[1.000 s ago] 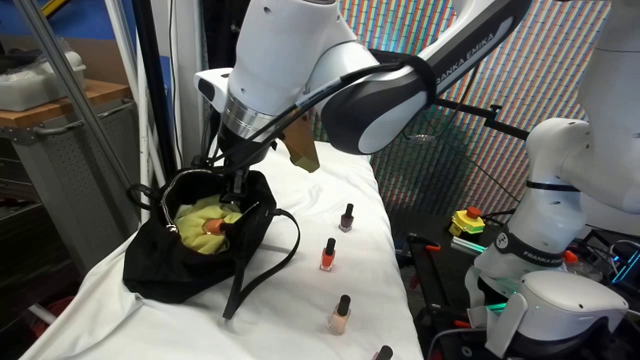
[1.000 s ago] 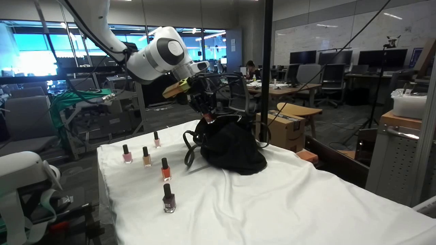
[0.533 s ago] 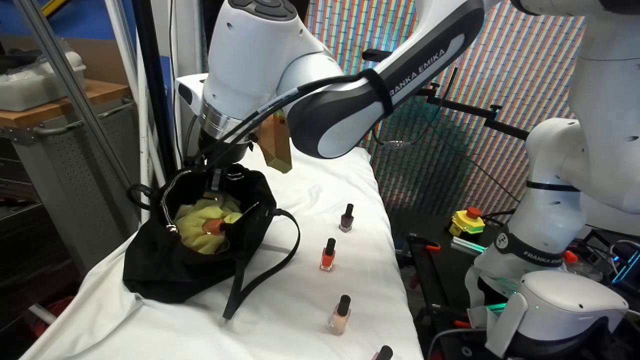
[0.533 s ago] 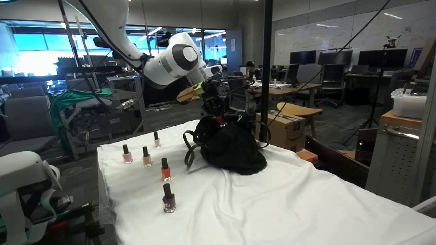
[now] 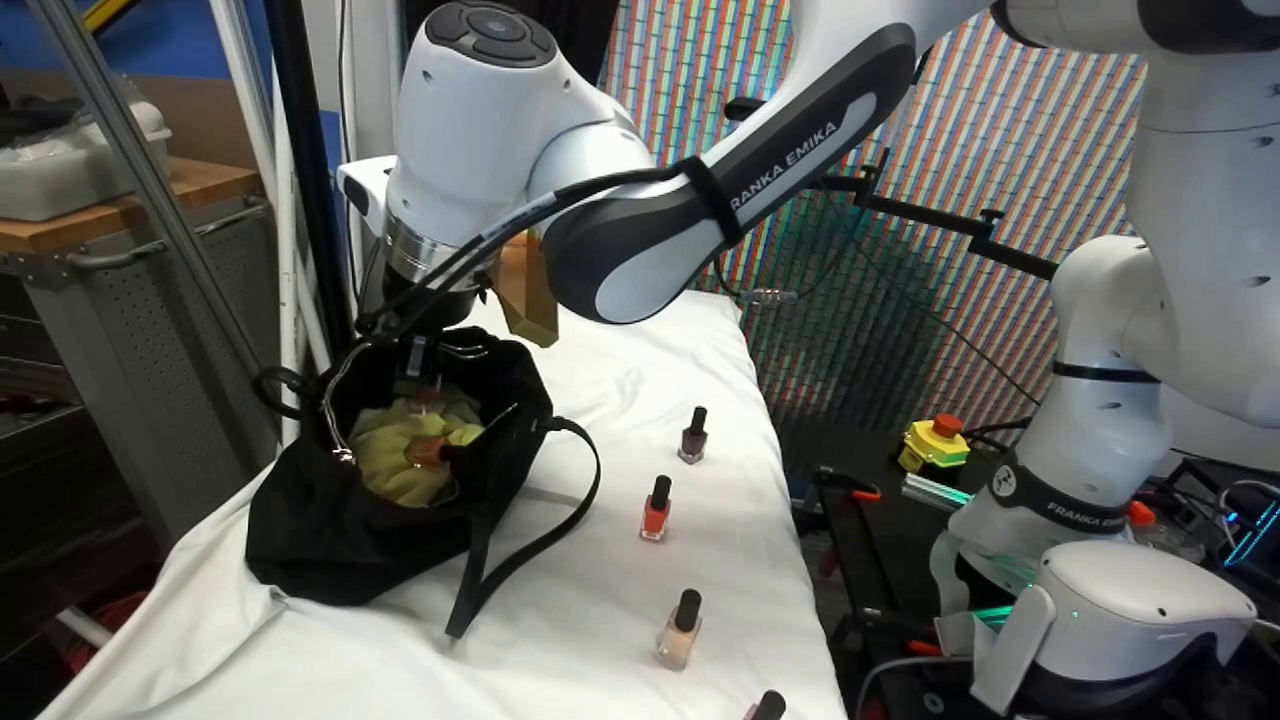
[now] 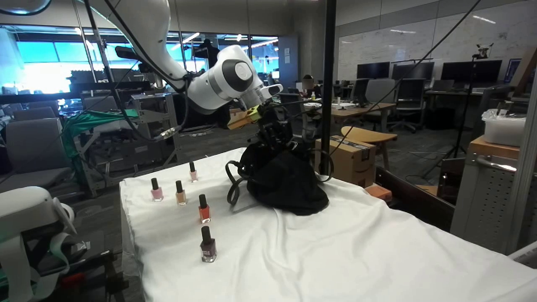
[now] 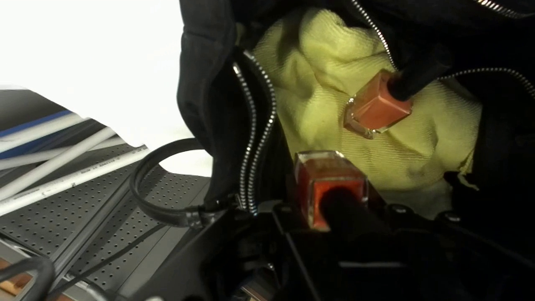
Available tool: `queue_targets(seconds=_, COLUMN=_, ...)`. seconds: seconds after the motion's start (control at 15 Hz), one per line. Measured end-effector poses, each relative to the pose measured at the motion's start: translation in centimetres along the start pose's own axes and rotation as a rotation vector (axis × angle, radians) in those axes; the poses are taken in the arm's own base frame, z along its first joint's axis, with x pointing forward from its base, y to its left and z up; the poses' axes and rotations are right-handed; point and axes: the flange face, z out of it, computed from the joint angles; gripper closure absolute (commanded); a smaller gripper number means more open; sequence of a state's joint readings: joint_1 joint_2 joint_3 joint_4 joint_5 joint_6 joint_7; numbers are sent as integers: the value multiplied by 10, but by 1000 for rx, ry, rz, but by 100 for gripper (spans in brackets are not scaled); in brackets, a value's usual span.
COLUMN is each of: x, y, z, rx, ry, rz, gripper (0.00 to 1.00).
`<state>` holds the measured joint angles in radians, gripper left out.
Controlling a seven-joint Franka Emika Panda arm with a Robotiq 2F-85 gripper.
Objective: Place the nail polish bottles inside the black bag from right to left
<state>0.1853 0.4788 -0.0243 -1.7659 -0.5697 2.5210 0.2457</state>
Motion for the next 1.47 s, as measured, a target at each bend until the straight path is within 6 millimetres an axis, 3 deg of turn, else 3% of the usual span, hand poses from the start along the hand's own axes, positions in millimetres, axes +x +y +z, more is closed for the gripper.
queue_targets(seconds=0.13, x=1, y=2, z=2, rx=-5, ry=0, rz=2, gripper=1)
queue_targets(seconds=0.53, x=0, y=1, z=1, rx=-2, ry=-4, rz=2, gripper=0)
queue_targets(seconds=0.73, x=-12, y=-1, z=-10, rx=23, ry=-16, rz=-11, gripper=0)
queue_targets(seconds=1.13, x=-70, y=-12, z=-64, rx=124, ry=-77, rz=-16, gripper=0)
queue_targets(seconds=1.47, x=-135, y=3, z=-100, rx=182, ry=-123, rz=98, gripper=0)
